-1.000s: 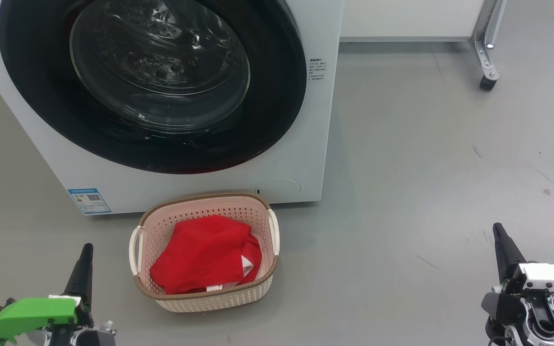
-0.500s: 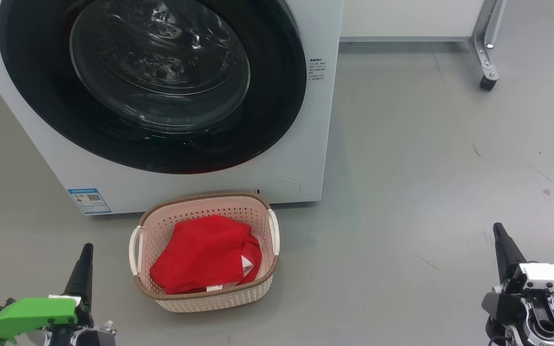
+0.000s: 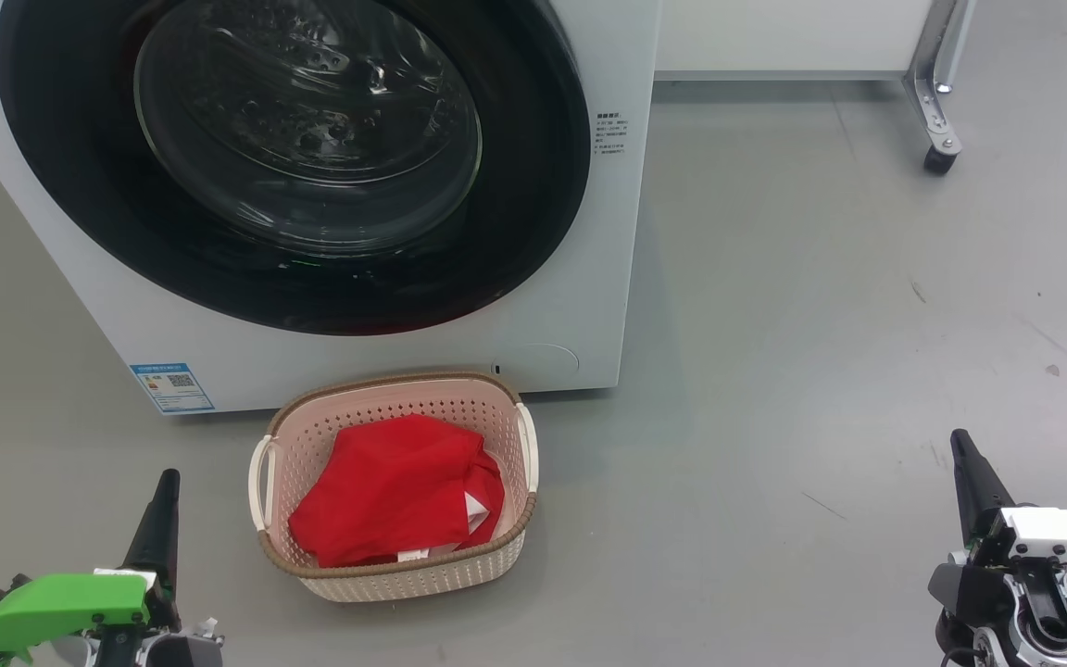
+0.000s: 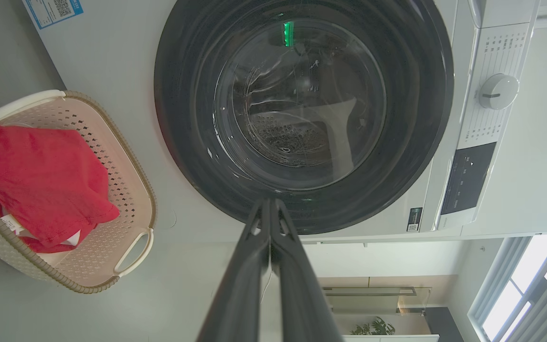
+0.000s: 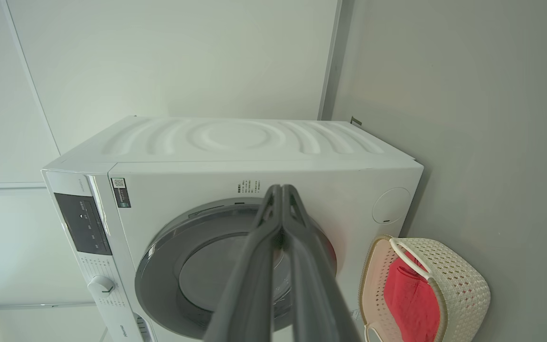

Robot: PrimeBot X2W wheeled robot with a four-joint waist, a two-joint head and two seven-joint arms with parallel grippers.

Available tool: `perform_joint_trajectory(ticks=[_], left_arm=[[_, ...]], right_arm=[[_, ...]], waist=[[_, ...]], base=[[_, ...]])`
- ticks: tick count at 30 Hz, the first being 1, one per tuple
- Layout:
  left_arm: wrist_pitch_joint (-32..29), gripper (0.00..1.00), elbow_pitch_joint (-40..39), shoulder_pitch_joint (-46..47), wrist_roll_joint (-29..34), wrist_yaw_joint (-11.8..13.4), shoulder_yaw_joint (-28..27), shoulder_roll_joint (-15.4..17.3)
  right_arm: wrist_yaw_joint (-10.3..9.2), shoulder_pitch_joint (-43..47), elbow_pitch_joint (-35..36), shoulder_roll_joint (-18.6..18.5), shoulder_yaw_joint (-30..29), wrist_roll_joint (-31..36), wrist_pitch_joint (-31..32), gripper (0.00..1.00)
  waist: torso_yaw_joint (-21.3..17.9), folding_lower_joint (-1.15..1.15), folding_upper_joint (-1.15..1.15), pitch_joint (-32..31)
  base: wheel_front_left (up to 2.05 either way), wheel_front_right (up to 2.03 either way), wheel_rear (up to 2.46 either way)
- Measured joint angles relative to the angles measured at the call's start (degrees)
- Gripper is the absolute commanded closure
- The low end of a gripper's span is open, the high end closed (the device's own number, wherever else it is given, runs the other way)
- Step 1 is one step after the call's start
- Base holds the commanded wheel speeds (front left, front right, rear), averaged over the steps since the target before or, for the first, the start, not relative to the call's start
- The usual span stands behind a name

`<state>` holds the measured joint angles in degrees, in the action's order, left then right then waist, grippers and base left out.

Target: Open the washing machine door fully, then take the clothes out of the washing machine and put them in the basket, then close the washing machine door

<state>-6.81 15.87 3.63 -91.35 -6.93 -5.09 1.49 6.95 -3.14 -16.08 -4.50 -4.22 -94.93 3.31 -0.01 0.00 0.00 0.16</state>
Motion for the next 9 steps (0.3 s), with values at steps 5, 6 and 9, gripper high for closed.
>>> perform_joint_trajectory(ticks=[5,6,9], left_arm=[[0.00,1.00,-0.01,0.00,0.00,0.00,0.00,0.00],[0.00,1.00,-0.01,0.00,0.00,0.00,0.00,0.00],[0.01,1.00,-0.01,0.00,0.00,0.00,0.01,0.00]], right_arm=[[0.00,0.00,0.00,0.01,-0.03,0.00,0.00,1.00],[0.00,0.00,0.00,0.01,-0.04,0.00,0.00,1.00],[0.00,0.00,0.01,0.01,-0.05,0.00,0.00,1.00]], waist=[[0.00,0.00,0.00,0.00],[0.00,0.00,0.00,0.00],[0.00,0.00,0.00,0.00]], base=[[0.00,0.00,0.00],[0.00,0.00,0.00],[0.00,0.00,0.00]])
